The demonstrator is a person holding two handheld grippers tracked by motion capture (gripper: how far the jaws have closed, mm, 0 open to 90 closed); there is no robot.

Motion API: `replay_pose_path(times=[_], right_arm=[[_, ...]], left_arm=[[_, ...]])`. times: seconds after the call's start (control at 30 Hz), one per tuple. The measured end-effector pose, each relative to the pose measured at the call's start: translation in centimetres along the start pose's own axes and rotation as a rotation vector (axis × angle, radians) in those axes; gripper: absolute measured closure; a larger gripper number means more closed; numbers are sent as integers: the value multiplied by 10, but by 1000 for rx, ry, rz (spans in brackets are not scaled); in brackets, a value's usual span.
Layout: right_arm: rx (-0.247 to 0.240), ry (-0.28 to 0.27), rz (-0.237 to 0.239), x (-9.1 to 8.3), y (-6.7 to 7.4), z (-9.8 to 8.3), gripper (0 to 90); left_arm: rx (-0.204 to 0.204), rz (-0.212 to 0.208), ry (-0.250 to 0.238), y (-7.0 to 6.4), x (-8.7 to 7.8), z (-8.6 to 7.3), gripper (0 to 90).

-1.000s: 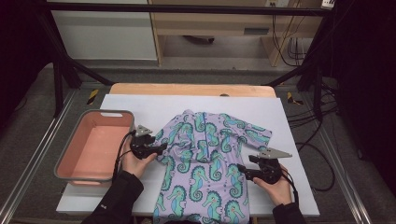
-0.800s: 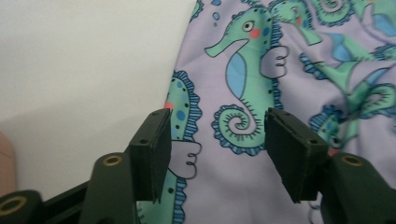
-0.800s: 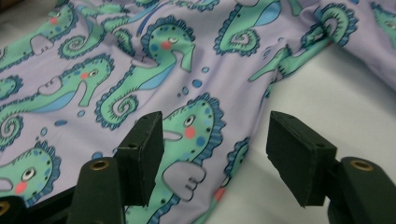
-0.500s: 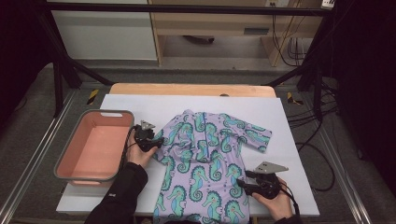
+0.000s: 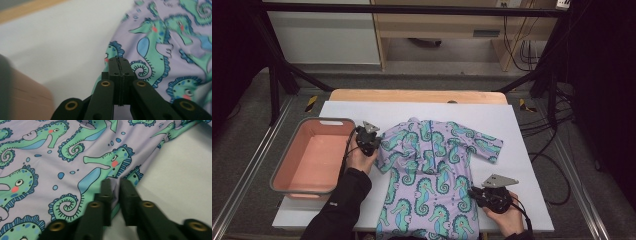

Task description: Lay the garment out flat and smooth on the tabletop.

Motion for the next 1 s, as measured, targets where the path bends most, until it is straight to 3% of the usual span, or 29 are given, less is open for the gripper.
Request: replay_pose_path(times=[0.07, 0.13, 0.23, 0.3, 0.37, 0.43, 0.5, 0.57, 0.7, 0.8, 1.0], right_arm=[[10, 4, 4, -2, -1, 1, 883], [22, 3, -4, -4, -3, 1, 886], [25, 11, -31, -6, -6, 0, 886], [20, 16, -44, -6, -6, 0, 886], [19, 21, -40, -7, -6, 1, 880], [26, 20, -28, -9, -6, 1, 845], [26, -1, -39, -11, -7, 1, 749], [55, -29, -29, -12, -7, 1, 662], [63, -35, -9, -10, -1, 1, 590], [66, -28, -7, -10, 2, -2, 555], [89, -17, -12, -8, 1, -6, 526]], left_arm=[[-13, 34, 12, 8, -1, 5, 899], [-55, 38, 31, 14, 2, 5, 898], [-56, 49, 77, 14, 8, 2, 892], [-73, 43, 62, 12, 7, 0, 868], [-116, -7, 22, 9, 1, 0, 780], [-126, -58, -38, 2, -8, 0, 647], [-131, -128, -73, -8, -18, -4, 550], [-126, -206, -89, -21, -28, -13, 462], [-94, -329, -80, -49, -44, -44, 445], [-73, -394, -49, -65, -49, -69, 444], [-58, -456, -3, -81, -55, -104, 497]])
Point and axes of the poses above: each handheld gripper's, and its own axes: x roughly forward along the jaws, z roughly out of its top, y roughly to its left, the point moved 1 cm from there along x, roughly forward along the jaws, and after that the axes turned 8 degrees about -z, right-handed, at the moved point
